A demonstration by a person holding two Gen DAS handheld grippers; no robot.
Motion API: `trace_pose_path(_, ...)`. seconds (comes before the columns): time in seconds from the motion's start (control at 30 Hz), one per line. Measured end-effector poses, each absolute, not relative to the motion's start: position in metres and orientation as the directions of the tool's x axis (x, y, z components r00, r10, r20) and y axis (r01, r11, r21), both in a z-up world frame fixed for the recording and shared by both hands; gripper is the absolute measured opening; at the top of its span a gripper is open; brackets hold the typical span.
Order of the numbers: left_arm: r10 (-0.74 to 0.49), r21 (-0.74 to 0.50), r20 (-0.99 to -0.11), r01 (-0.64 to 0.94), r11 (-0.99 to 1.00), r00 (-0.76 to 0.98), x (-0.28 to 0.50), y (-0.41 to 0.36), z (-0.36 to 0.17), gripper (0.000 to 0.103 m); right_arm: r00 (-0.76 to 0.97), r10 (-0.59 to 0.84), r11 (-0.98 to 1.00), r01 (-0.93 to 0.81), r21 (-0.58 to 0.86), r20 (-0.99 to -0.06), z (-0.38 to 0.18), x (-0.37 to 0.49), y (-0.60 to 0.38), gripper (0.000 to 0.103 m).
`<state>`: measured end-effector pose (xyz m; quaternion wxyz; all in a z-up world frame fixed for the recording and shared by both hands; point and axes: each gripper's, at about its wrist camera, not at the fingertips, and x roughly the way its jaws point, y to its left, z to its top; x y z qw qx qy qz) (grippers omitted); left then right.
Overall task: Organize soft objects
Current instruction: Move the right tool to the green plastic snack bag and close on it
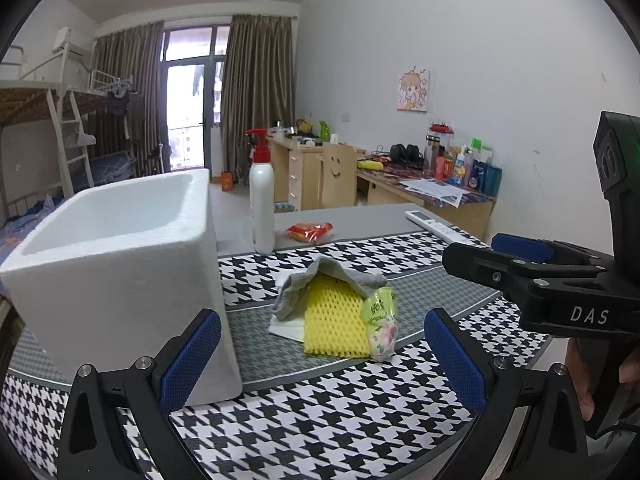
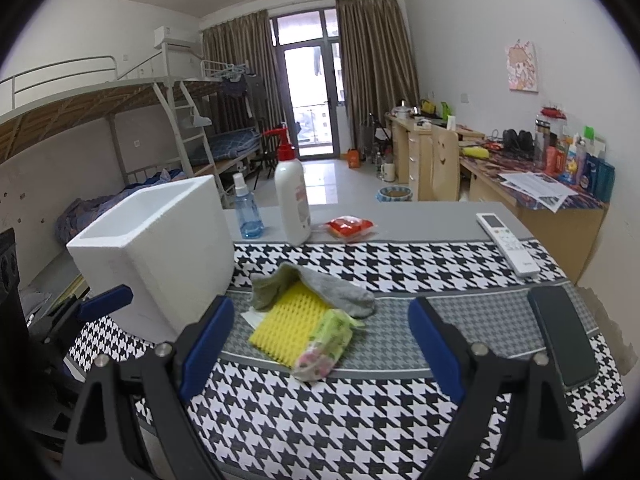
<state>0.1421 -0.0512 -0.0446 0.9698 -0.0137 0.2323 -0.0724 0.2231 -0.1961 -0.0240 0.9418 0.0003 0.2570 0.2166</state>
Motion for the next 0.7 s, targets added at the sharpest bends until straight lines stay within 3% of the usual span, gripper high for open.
trace_pose_path(0.7,-0.080,-0.027,-0.491,0.077,0.997,0.867,0.173,-0.050,-0.061,0.102,0.725,0.399,0.907,-0.401,0.127,-0.562,-0.053,0.252,-0.200,0.091)
